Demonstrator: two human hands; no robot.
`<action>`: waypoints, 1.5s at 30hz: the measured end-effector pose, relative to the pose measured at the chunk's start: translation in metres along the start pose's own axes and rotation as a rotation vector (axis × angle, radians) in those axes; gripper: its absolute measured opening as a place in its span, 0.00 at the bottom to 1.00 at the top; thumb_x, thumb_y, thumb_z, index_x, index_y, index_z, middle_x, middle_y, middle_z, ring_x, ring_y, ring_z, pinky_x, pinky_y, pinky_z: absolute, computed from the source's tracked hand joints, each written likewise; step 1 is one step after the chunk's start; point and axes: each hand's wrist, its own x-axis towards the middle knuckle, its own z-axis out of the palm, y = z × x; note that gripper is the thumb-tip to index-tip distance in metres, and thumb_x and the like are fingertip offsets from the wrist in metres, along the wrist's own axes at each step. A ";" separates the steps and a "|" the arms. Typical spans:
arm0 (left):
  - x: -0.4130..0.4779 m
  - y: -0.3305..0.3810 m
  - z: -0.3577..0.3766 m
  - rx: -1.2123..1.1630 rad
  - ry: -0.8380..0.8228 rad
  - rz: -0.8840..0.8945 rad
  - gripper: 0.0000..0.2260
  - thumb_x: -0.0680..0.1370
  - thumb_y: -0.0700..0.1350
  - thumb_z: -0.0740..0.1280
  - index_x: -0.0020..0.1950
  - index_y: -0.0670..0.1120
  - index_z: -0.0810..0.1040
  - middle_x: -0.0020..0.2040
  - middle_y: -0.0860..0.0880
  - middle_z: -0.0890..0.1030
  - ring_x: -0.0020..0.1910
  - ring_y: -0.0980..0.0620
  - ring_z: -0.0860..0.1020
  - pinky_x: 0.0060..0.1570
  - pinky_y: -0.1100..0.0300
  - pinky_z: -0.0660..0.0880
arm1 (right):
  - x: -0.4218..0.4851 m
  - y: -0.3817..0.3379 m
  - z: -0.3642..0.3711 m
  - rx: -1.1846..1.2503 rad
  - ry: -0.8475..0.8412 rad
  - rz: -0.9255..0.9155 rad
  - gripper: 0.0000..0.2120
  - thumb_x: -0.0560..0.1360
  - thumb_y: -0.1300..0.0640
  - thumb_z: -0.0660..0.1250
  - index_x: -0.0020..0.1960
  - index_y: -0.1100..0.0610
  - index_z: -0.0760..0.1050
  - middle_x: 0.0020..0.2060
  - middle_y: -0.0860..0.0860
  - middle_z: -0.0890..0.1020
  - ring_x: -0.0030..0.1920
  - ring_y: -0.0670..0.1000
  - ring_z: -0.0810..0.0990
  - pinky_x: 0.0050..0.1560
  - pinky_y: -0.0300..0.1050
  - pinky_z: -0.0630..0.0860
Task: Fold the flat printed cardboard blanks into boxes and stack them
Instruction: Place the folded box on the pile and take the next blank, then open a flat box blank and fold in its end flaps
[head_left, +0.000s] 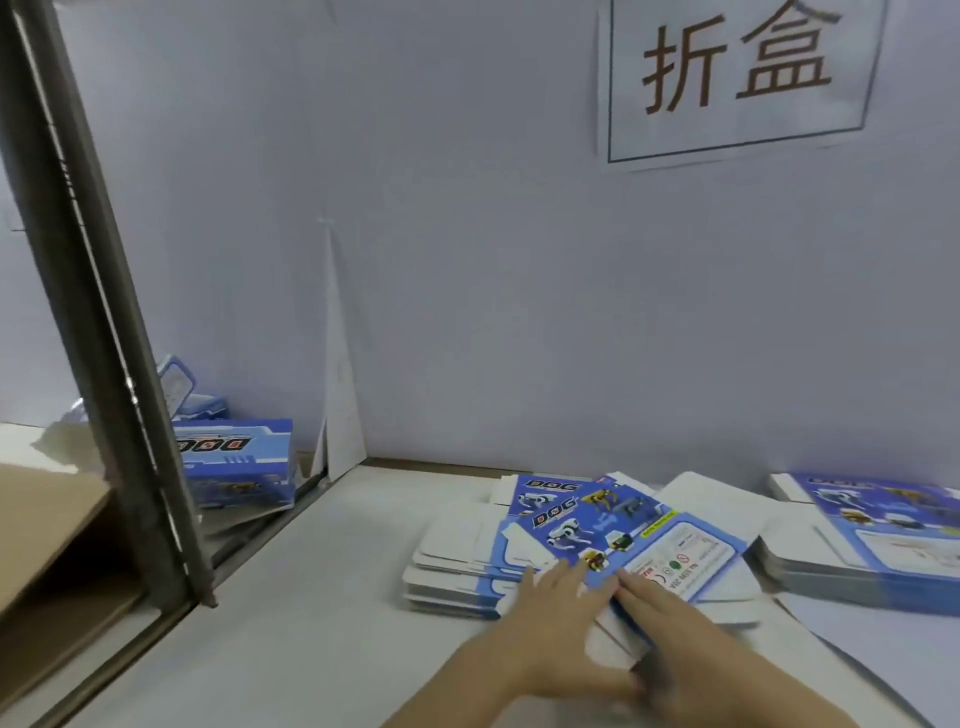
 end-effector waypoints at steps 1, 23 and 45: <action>0.000 0.010 0.006 0.079 -0.041 -0.037 0.40 0.75 0.65 0.62 0.78 0.56 0.41 0.79 0.46 0.42 0.77 0.47 0.41 0.73 0.41 0.39 | -0.002 0.001 0.001 0.020 -0.045 0.030 0.38 0.76 0.55 0.64 0.78 0.51 0.47 0.78 0.46 0.48 0.77 0.44 0.49 0.70 0.31 0.44; -0.021 0.071 -0.060 -0.330 0.994 -0.052 0.32 0.77 0.67 0.48 0.78 0.53 0.53 0.77 0.55 0.54 0.76 0.57 0.53 0.74 0.58 0.53 | -0.018 -0.003 -0.116 1.227 0.811 0.249 0.16 0.75 0.67 0.65 0.58 0.50 0.76 0.48 0.50 0.85 0.46 0.50 0.85 0.36 0.39 0.80; -0.004 0.087 -0.056 -1.307 0.742 0.151 0.29 0.70 0.65 0.57 0.71 0.59 0.64 0.52 0.57 0.83 0.47 0.56 0.83 0.39 0.64 0.79 | -0.014 -0.050 -0.109 0.962 0.395 0.182 0.37 0.55 0.31 0.70 0.62 0.39 0.68 0.49 0.36 0.82 0.48 0.40 0.82 0.42 0.33 0.79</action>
